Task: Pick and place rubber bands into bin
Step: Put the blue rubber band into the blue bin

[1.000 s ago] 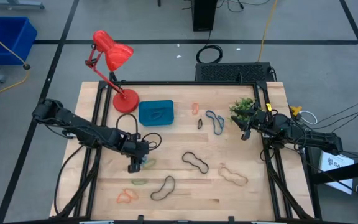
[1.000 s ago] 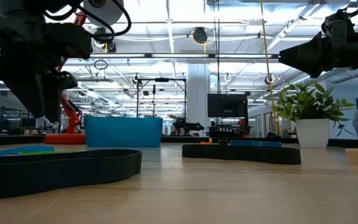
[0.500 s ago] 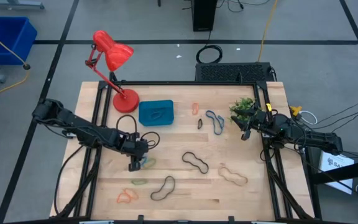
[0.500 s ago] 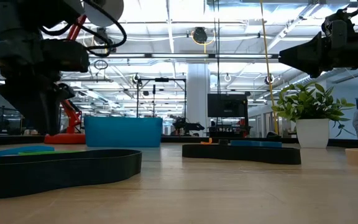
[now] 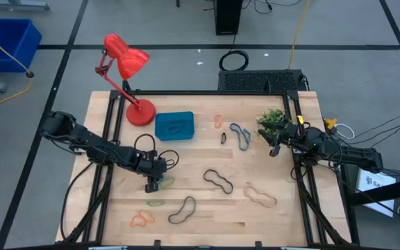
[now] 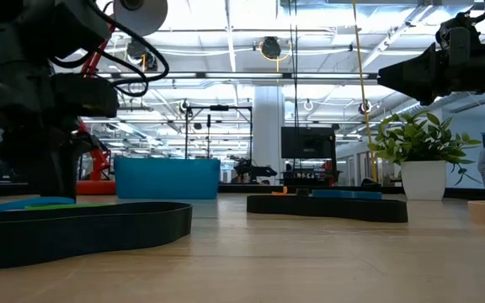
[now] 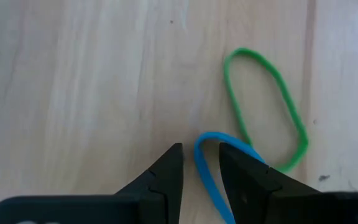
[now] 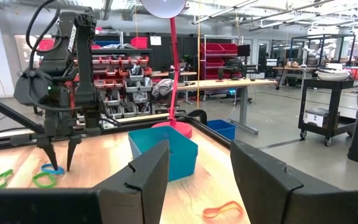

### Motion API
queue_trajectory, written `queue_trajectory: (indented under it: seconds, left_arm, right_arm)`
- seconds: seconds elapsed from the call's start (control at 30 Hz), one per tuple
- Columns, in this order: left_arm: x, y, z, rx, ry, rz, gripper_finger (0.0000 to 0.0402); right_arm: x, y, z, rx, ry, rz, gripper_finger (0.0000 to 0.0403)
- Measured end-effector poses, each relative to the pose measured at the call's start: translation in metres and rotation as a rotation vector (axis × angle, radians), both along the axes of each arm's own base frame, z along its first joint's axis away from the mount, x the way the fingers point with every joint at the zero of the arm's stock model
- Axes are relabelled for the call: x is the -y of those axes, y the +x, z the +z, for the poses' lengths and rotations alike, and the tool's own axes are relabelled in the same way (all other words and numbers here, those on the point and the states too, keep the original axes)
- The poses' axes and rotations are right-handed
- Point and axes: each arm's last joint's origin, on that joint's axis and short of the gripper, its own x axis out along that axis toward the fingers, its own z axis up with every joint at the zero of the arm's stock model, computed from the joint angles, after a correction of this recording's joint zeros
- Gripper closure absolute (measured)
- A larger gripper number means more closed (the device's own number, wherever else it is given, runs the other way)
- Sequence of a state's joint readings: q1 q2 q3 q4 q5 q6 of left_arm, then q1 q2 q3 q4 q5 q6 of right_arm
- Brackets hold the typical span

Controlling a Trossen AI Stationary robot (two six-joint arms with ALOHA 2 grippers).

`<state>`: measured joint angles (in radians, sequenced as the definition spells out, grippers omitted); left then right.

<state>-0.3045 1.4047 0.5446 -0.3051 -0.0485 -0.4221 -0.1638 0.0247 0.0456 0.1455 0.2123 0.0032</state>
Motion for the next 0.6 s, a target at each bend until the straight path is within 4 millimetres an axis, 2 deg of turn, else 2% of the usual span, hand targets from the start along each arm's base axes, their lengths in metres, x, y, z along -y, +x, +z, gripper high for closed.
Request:
queue_trajectory:
  seconds: [0.27,0.53,0.6]
  left_arm:
    - [0.0025,0.0047,-0.0091,-0.011,0.016,-0.048,0.0297]
    - [0.0029,0.0048,-0.0099,-0.011,0.008,-0.060,0.0384]
    - [0.0029,0.0048,-0.0098,-0.010,0.007,-0.059,0.0394]
  right_arm:
    - [0.0001,0.0007,-0.0006,-0.008,0.001,0.000,0.0234]
    - [0.0001,0.0008,-0.0007,-0.010,-0.001,0.000,0.0234]
    - [0.0001,0.0008,-0.0008,-0.014,-0.008,-0.001,0.0234]
